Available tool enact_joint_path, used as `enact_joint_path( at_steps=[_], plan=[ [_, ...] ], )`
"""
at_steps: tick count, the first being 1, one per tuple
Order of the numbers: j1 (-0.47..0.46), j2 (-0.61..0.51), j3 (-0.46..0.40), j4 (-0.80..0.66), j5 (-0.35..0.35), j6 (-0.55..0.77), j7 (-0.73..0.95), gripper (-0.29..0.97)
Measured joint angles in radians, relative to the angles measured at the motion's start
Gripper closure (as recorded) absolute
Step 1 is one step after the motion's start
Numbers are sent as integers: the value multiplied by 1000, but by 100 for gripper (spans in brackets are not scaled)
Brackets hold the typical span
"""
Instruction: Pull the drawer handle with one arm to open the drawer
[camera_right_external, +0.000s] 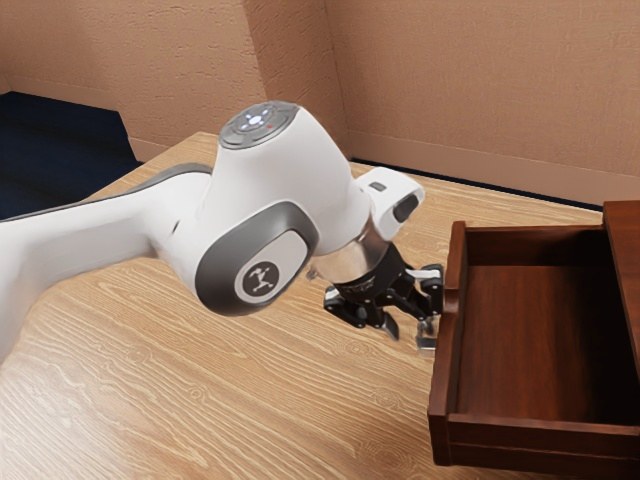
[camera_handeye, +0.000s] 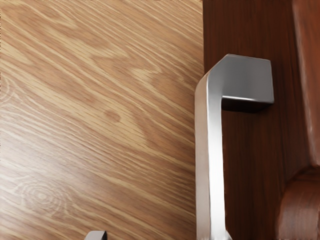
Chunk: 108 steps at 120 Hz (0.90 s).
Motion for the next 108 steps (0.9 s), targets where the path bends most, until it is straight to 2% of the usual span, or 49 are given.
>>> enact_joint_path(
  at_steps=[108],
  plan=[
    [-13, -83, 38, -70, 38, 17, -15, 46]
  ],
)
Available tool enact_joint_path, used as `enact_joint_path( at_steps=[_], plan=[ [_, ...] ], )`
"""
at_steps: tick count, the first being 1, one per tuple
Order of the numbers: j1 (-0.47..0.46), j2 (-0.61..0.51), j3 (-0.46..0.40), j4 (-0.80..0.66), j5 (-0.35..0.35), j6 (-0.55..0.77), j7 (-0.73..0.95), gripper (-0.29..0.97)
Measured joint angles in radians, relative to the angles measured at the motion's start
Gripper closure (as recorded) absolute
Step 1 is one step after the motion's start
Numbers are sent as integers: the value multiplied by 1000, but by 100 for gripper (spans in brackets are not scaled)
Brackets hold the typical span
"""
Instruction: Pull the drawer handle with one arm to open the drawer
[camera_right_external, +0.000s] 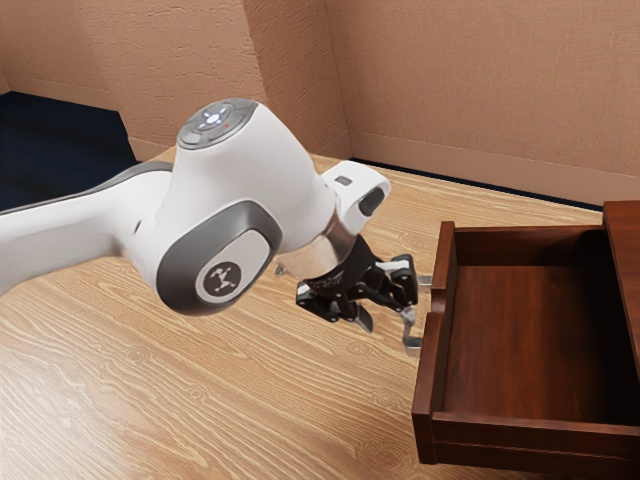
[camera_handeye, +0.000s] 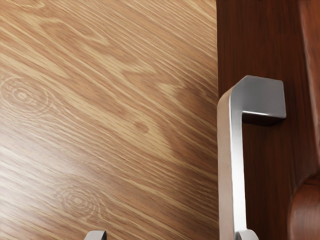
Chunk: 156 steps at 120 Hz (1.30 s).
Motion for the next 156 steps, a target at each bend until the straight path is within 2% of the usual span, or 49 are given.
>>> enact_joint_path(
  at_steps=[54, 70, 80, 92, 104, 122, 137, 156],
  plan=[
    [-14, -43, -2, 12, 16, 12, -1, 45],
    [-15, -84, -1, 51, 16, -18, -3, 37],
    [-21, -94, 0, 159, -17, -125, -39, 25],
    [-114, -92, 0, 363, -57, -343, -179, 15],
    [-182, -108, 31, 393, -39, -541, -306, 10],
    [-123, -95, 52, 360, -14, -714, -423, 5],
    [67, -74, -84, 358, -7, -786, -499, 3],
    [105, -71, -119, 341, -5, -815, -575, 1]
  ],
)
